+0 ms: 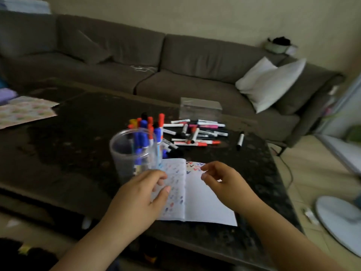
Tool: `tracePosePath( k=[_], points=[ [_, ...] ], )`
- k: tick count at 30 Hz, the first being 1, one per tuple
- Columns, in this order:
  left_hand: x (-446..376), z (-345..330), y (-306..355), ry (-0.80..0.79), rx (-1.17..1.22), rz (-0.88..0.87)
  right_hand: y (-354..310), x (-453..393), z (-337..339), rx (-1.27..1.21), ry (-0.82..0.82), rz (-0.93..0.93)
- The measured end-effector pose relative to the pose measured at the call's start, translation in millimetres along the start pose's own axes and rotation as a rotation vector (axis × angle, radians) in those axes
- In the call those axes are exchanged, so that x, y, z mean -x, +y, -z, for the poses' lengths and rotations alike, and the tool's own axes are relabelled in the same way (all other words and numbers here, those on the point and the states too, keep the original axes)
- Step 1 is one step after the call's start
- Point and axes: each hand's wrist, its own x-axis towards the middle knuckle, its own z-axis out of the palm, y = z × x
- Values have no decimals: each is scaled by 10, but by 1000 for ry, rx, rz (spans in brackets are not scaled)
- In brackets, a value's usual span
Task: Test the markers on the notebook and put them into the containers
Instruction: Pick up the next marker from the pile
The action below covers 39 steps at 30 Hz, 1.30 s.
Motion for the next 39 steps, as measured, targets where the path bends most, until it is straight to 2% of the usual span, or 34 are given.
tracePosePath(
  k=[5, 11, 15, 21, 25, 33, 36, 39],
  points=[
    [-461, -436, 235, -70, 28, -33, 404, -244, 141, 58, 41, -115],
    [-919, -864, 95, -117, 28, -16, 684, -855, 99, 49, 19, -181],
    [-1067, -1082, -40, -105, 46, 35, 747, -1439, -28, 25, 29, -224],
    [-1107, -1260, -204, -88, 96, 133, 655, -2327, -175, 200, 102, -288],
    [-1136, -1258, -237, -65, 112, 176, 655, -2646, -325, 186, 117, -368],
    [-1077, -1255, -200, -109, 142, 157, 673, -2587, -261, 110, 176, -400],
    [-1037, -1251, -149, -115, 174, 165, 603, -2227, -124, -49, 174, -386],
    [-1001, -1233, -50, -164, 308, 236, 535, -1578, 11, -271, 65, -351]
  ],
)
